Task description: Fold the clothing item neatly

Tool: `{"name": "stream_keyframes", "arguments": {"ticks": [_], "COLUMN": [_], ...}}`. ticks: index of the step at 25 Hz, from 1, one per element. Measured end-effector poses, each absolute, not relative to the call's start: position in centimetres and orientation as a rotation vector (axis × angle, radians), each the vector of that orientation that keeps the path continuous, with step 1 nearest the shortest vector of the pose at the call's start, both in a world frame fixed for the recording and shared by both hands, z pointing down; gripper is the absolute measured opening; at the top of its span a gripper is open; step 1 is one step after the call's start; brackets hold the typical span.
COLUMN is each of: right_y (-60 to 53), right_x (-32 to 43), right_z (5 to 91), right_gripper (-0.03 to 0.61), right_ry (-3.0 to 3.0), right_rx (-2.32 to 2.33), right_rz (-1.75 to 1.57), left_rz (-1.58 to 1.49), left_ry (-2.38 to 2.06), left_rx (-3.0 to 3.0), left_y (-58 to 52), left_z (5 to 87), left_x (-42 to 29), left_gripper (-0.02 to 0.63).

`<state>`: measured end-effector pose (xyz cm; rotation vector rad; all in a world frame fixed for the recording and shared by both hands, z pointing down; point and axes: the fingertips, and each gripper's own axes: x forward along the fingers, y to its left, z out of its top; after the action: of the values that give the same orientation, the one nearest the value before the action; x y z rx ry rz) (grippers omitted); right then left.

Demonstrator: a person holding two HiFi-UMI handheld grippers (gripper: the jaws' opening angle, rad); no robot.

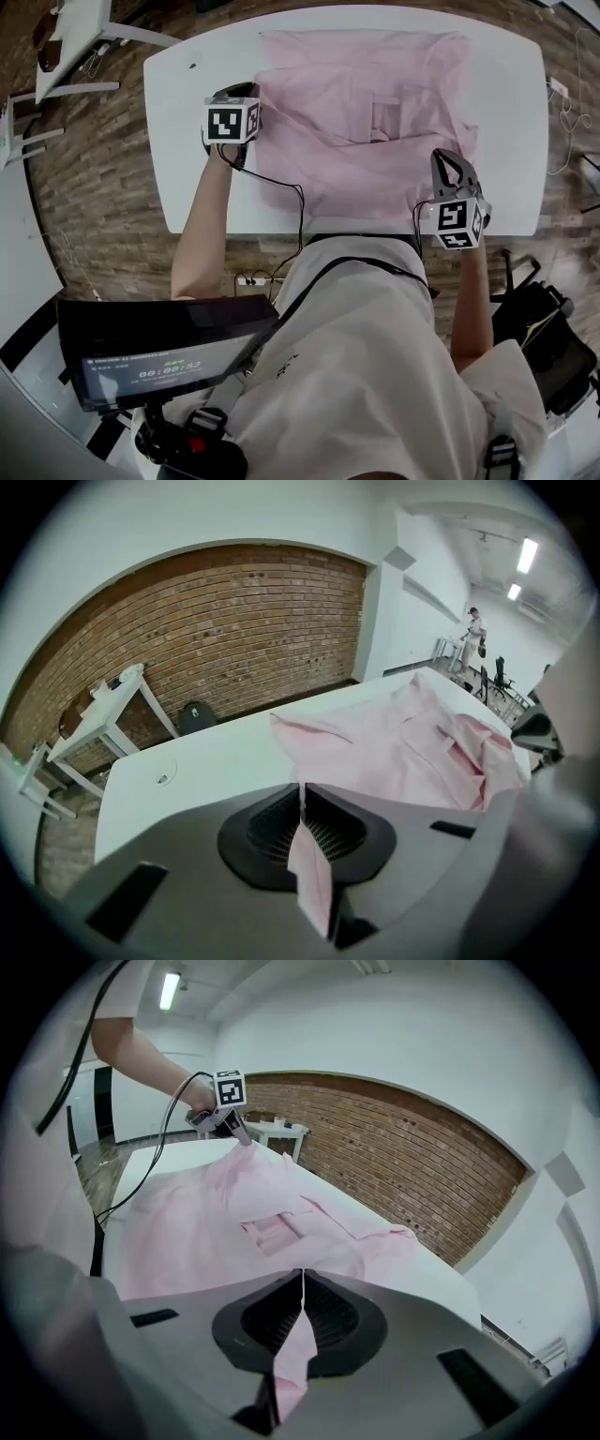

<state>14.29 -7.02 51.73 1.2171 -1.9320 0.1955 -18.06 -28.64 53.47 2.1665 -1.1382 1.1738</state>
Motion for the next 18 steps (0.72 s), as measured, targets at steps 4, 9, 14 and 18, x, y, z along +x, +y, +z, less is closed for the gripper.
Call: {"name": "stream_keyframes", "arguments": {"ticks": [4, 9, 14, 18], "right_y": [-6.5, -6.5, -6.6, -6.5], "right_x": [15.6, 15.5, 15.3, 16.1], "right_z": [52.2, 53.0, 53.5, 53.5], "right_gripper": [0.011, 0.011, 0.011, 0.012], "right_ry": [-1.887, -1.848, -1.857, -1.869], "right_rx": [1.205, 1.177, 1.165, 1.207], "right_rz": [0.19, 0.212, 0.216, 0.259], "left_rz": [1.055, 1.085, 1.066, 1.085], "left_ry": [-1.156, -1.146, -1.175, -1.155], "left_rx": [2.09, 2.002, 2.029, 2.138], "left_y": [-30.9, -33.3, -34.7, -33.1], "left_z": [53.9, 56.5, 56.1, 53.9], "left_x": [-17.5, -18.5, -18.7, -18.1], "left_gripper": [0.021, 0.03, 0.212, 0.212]}}
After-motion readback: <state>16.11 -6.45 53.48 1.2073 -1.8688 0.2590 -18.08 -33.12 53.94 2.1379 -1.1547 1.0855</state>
